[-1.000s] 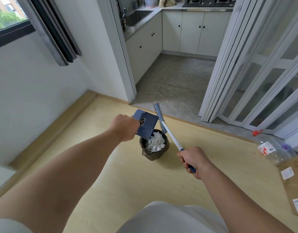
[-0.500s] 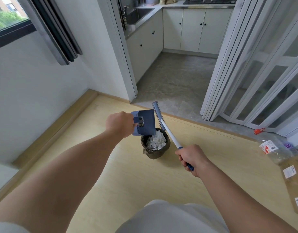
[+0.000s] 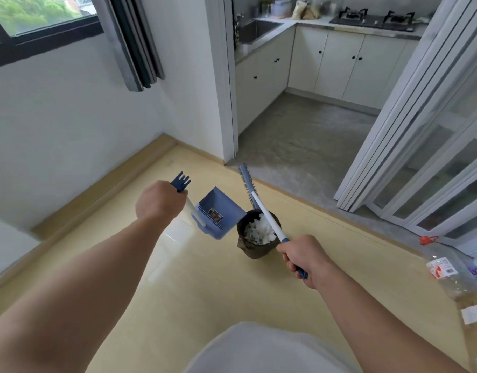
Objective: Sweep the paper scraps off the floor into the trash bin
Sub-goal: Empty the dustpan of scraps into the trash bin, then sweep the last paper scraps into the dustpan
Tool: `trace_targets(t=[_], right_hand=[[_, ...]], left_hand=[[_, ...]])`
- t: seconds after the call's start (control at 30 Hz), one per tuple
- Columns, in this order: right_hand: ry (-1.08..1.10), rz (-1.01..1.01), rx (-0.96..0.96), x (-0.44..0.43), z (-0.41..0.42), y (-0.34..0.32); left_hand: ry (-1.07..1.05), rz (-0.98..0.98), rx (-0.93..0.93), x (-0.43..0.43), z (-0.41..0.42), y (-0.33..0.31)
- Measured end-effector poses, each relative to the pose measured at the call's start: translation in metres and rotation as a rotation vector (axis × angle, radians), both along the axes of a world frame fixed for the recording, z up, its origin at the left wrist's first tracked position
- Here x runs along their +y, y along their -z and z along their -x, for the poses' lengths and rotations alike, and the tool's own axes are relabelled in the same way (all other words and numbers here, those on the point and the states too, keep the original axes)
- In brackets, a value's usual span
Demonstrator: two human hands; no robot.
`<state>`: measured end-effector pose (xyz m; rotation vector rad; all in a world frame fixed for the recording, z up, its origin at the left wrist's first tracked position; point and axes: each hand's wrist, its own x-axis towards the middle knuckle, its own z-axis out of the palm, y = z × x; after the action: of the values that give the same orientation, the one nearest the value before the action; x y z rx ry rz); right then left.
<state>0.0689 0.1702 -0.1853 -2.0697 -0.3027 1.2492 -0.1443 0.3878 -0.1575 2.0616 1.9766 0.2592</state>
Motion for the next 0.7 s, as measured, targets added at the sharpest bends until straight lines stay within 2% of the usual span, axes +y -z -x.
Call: trace_targets(t=[0.27,0.47,0.7], right_hand=[[-0.122,0.022,-0.007,0.048,0.080,0.005],[-0.245,0.047,0.017,0.086,0.164,0.015],[-0.481,0.092,0.033,0.123,0.264,0.023]], left_hand=[[-0.307,0.171,-0.221,0.015,0.120,0.004],[-0.361,0.227,-0.206,0.003,0.225,0.026],[-0.593,0.350,-0.252,-0.053,0.321,0.065]])
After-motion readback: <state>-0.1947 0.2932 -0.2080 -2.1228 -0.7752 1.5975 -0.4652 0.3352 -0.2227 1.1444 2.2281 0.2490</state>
